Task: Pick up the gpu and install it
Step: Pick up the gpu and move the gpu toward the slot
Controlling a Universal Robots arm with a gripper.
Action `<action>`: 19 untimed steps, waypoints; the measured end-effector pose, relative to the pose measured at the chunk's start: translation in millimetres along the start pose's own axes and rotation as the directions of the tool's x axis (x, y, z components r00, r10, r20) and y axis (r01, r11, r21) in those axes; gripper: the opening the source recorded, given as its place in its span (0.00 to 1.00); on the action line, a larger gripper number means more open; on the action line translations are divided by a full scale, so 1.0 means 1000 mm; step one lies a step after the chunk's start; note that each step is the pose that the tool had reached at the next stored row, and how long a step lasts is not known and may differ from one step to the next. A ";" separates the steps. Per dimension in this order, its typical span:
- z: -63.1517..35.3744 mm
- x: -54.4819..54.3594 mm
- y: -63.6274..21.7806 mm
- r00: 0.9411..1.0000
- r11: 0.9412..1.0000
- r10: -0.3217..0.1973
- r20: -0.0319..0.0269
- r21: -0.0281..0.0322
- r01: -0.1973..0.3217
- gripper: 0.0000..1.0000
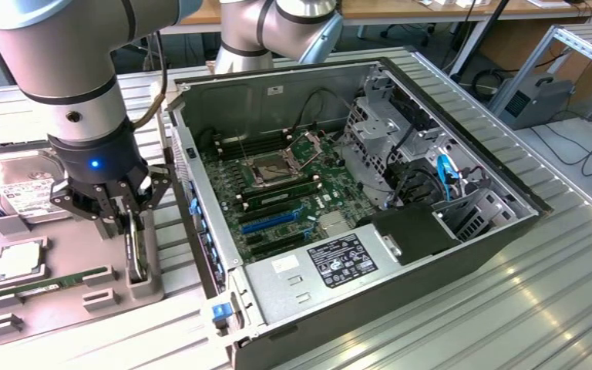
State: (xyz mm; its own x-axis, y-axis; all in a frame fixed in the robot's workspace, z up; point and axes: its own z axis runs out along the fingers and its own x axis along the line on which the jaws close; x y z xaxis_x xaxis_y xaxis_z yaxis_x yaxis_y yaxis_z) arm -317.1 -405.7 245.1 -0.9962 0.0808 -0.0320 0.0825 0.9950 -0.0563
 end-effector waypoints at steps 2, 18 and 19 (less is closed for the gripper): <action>-0.0007 0.000 0.0000 1.000 1.000 0.000 0.000 0.000 0.000 0.27; -0.0050 0.000 -0.0003 1.000 1.000 0.000 0.000 0.000 0.000 0.27; -0.0051 0.000 -0.0003 1.000 1.000 0.000 0.000 0.000 0.000 0.27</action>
State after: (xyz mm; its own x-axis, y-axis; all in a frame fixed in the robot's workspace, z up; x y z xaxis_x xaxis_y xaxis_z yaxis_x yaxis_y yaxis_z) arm -317.1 -405.7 250.2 -0.9962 0.0808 -0.0321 0.0825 0.9950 -0.0563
